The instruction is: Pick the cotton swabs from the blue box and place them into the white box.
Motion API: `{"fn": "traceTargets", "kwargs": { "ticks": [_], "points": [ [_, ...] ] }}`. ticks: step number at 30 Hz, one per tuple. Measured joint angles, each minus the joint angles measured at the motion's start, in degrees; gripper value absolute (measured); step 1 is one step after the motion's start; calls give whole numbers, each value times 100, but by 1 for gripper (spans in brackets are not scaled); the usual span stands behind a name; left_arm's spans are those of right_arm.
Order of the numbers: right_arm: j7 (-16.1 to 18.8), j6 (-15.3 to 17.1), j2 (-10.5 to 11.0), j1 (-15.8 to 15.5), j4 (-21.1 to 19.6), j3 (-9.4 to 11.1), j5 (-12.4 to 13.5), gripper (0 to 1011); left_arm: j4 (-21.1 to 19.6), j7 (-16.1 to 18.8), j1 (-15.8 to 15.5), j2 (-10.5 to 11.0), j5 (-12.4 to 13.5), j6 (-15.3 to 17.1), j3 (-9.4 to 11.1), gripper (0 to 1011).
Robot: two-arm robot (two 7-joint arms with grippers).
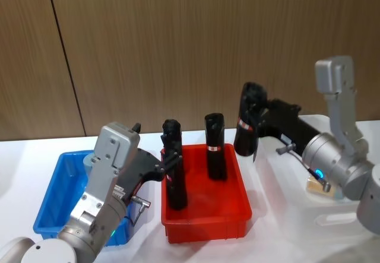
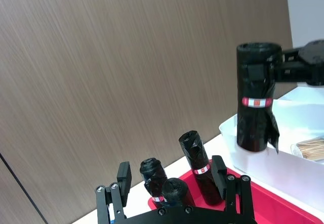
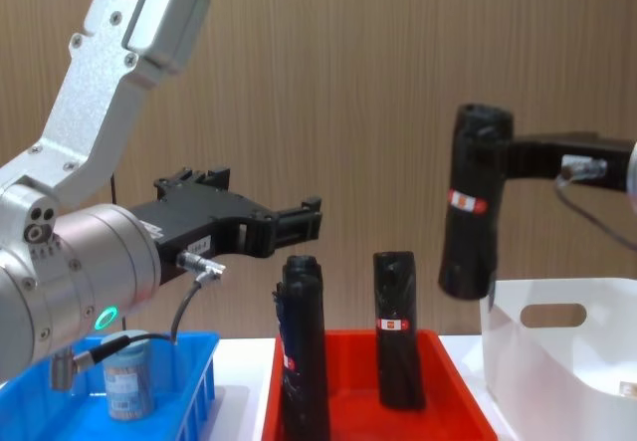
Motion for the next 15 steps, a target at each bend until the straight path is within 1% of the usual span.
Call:
{"fn": "traceTargets", "kwargs": {
  "ticks": [9,15],
  "points": [
    [-116,-63,123,80,-35,160,-5,363,0,0,0,0,0,0,0,1004],
    [-190,-137,194,128,84,242,-75,363,0,0,0,0,0,0,0,1004]
  ]
}}
